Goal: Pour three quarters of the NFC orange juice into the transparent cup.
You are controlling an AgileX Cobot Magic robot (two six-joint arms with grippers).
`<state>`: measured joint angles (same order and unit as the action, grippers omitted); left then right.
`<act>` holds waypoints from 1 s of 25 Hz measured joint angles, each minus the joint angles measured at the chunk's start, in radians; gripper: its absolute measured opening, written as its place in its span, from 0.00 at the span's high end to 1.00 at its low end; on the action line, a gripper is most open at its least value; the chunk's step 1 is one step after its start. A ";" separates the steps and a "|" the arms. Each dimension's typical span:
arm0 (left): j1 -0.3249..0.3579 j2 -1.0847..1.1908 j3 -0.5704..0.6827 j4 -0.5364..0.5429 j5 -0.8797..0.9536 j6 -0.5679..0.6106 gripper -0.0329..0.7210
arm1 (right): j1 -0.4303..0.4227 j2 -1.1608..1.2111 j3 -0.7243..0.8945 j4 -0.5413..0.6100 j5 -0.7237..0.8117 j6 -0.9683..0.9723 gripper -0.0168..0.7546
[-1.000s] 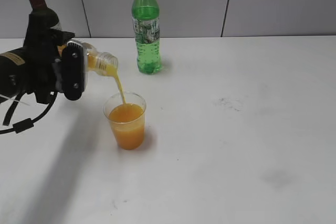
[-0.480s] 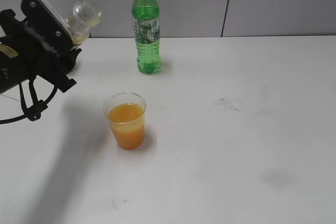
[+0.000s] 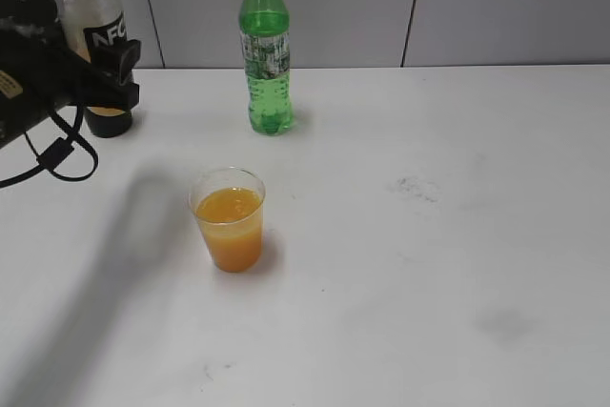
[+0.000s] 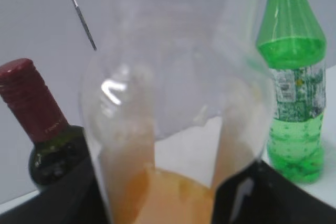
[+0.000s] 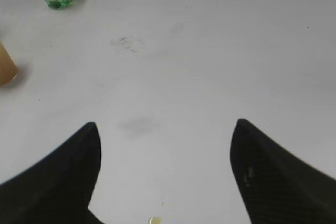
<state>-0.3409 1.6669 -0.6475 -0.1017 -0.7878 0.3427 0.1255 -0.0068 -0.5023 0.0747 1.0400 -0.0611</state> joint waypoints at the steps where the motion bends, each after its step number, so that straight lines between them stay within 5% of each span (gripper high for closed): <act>1: 0.015 0.019 -0.011 0.032 -0.013 -0.059 0.32 | 0.000 0.000 0.000 0.000 0.000 0.000 0.22; 13: 0.041 0.334 -0.271 0.102 -0.117 -0.244 0.32 | 0.000 0.000 0.000 0.000 0.000 0.000 0.22; 25: 0.040 0.538 -0.380 0.166 -0.120 -0.352 0.32 | 0.000 0.000 0.000 0.000 0.000 0.000 0.22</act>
<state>-0.3011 2.2048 -1.0279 0.0641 -0.9079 -0.0091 0.1255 -0.0068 -0.5023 0.0747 1.0400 -0.0611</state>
